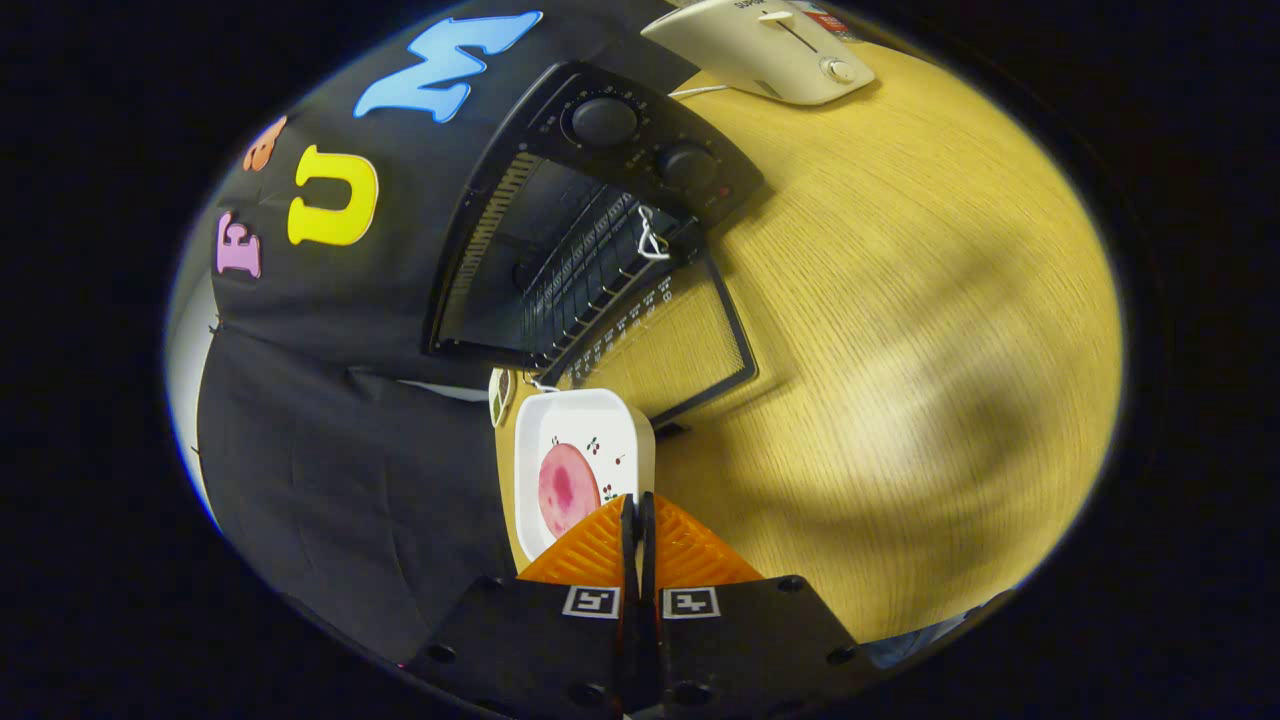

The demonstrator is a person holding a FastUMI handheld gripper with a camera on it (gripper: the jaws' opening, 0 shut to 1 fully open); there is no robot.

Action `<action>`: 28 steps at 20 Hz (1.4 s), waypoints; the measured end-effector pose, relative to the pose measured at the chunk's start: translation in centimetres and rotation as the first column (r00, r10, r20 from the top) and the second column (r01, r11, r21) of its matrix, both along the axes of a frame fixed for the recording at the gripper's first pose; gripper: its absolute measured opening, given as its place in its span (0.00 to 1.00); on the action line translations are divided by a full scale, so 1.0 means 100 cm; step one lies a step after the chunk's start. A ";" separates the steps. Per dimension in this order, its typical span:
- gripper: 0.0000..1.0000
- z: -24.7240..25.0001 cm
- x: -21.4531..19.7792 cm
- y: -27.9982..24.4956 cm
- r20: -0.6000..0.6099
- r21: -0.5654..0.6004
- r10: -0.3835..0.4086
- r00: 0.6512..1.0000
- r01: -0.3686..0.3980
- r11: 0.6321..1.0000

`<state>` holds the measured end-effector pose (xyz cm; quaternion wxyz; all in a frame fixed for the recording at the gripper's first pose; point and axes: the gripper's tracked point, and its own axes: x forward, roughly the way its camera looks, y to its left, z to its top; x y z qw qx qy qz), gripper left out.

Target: Open the toaster oven, put the food inside, and close the toaster oven door.

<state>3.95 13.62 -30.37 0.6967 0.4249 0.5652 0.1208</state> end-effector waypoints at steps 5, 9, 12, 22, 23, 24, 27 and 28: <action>0.02 -0.004 0.044 0.014 0.014 0.007 -0.192 0.981 0.192 0.981; 0.02 -0.011 0.072 0.022 0.007 0.008 -0.329 0.944 0.329 0.944; 0.02 -0.016 0.093 0.029 -0.001 0.028 -0.407 0.913 0.407 0.913; 0.02 -0.032 0.136 0.045 -0.019 0.050 -0.604 0.797 0.604 0.796; 0.02 -0.033 0.142 0.046 -0.019 0.051 -0.618 0.786 0.618 0.785; 0.02 -0.034 0.146 0.047 -0.019 0.052 -0.633 0.774 0.633 0.772; 0.02 -0.036 0.159 0.050 -0.022 0.056 -0.674 0.739 0.674 0.737; 0.02 -0.036 0.162 0.051 -0.024 0.055 -0.687 0.727 0.687 0.725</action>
